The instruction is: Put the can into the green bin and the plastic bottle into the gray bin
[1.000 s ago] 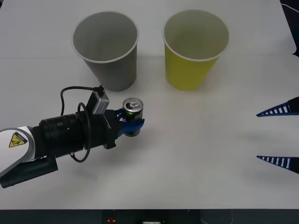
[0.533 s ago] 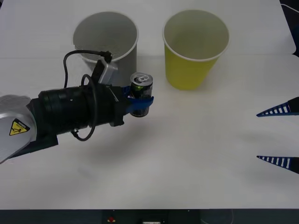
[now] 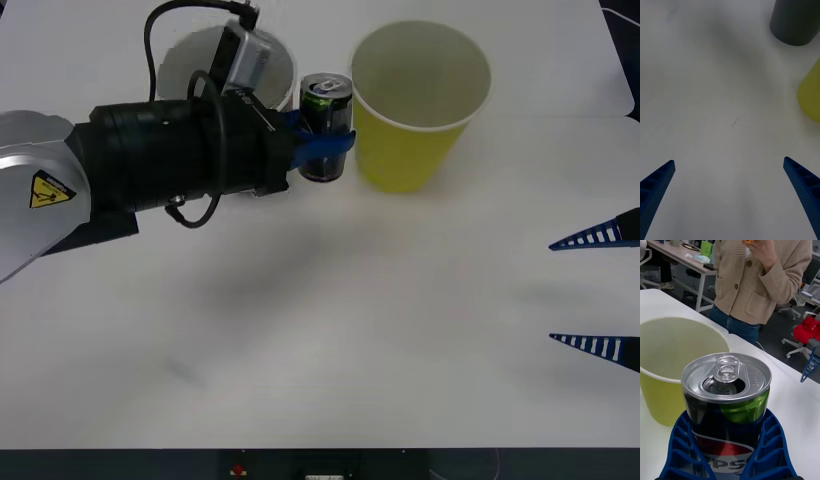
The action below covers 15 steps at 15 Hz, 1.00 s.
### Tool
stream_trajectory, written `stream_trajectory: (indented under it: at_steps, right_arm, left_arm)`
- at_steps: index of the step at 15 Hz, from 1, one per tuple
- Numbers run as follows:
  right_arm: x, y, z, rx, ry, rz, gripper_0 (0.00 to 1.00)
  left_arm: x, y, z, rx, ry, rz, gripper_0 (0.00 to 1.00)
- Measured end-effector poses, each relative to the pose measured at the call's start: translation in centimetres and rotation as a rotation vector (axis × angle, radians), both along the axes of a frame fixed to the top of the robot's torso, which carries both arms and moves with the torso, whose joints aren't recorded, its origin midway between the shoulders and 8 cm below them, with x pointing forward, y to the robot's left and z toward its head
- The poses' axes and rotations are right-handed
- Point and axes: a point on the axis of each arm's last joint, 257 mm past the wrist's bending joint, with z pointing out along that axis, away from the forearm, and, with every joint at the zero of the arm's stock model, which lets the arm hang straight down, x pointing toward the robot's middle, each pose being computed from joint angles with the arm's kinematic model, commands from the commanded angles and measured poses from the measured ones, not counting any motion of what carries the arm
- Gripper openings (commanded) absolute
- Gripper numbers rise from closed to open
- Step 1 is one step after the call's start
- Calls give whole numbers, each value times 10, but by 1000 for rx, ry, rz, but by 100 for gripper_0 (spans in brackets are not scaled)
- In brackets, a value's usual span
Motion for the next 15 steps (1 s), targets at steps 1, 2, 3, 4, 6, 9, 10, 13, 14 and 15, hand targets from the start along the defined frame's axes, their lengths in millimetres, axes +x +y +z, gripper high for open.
stream_trajectory:
  at_steps: [1, 2, 3, 4, 6, 9, 10, 13, 14, 15]
  right_arm:
    - [0, 0, 0, 0, 0, 0, 100]
    - [0, 0, 0, 0, 0, 0, 100]
    - [0, 0, 0, 0, 0, 0, 100]
    - [0, 0, 0, 0, 0, 0, 100]
    - [0, 0, 0, 0, 0, 0, 100]
    - [0, 0, 0, 0, 0, 0, 100]
    - [0, 0, 0, 0, 0, 0, 100]
    - [0, 0, 0, 0, 0, 0, 100]
    - [0, 0, 0, 0, 0, 0, 100]
    - [0, 0, 0, 0, 0, 0, 100]
  left_arm:
    - [7, -2, 6, 31, 3, -5, 0]
    - [15, -4, 14, 61, 5, -8, 0]
    - [27, -6, 19, 96, 14, -5, 0]
    - [40, -10, 24, 117, 19, 2, 0]
    - [62, -26, 36, 155, 8, 13, 0]
    - [95, -62, 50, 172, -2, 24, 0]
    - [104, -72, 53, 181, -14, 32, 0]
    - [120, -100, 55, 219, -36, 52, 0]
    - [123, -108, 54, 218, -31, 51, 0]
    - [124, -115, 52, 223, -36, 49, 0]
